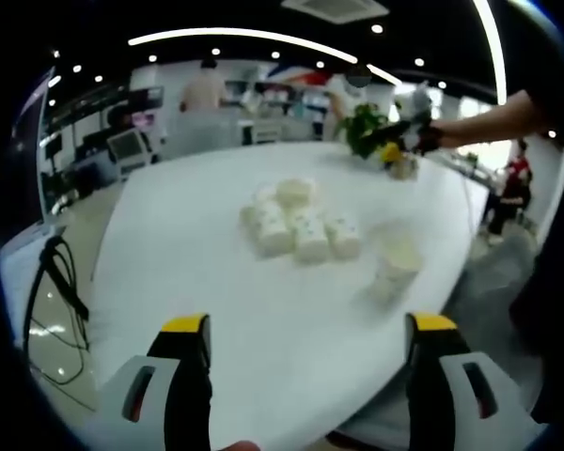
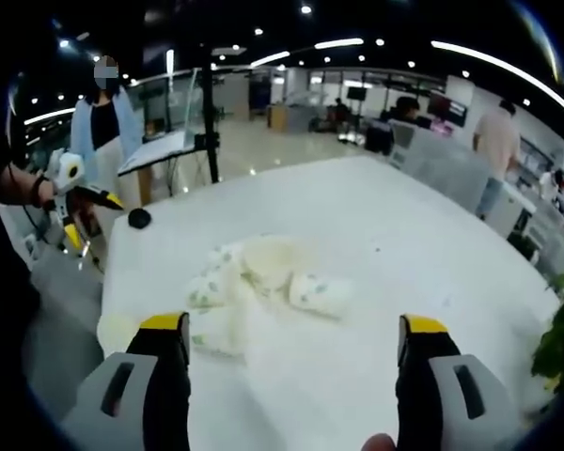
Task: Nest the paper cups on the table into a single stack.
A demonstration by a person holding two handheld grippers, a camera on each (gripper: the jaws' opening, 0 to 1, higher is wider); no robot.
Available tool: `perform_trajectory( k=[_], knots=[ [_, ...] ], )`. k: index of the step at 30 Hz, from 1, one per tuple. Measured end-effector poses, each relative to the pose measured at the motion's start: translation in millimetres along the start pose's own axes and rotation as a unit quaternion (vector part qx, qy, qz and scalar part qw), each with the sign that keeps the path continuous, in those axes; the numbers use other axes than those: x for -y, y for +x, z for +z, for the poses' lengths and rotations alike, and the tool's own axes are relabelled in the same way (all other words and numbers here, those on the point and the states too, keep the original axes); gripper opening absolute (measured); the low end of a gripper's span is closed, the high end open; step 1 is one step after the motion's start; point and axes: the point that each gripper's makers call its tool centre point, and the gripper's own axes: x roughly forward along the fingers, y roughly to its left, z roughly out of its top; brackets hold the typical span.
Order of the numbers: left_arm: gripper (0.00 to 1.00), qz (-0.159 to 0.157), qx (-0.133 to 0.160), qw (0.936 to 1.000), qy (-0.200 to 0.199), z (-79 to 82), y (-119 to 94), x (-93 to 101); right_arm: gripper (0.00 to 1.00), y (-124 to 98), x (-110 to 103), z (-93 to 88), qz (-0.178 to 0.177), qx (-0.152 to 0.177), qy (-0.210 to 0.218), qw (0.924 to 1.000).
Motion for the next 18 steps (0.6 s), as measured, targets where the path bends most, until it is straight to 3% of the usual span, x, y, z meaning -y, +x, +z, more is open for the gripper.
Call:
perform_trajectory(
  k=[18],
  knots=[
    [0.84, 0.0, -0.007, 1.0, -0.003, -1.3, 4, 0.2, 0.84, 29, 18, 0.8, 0.013, -0.007, -0.009, 0.9998]
  ],
)
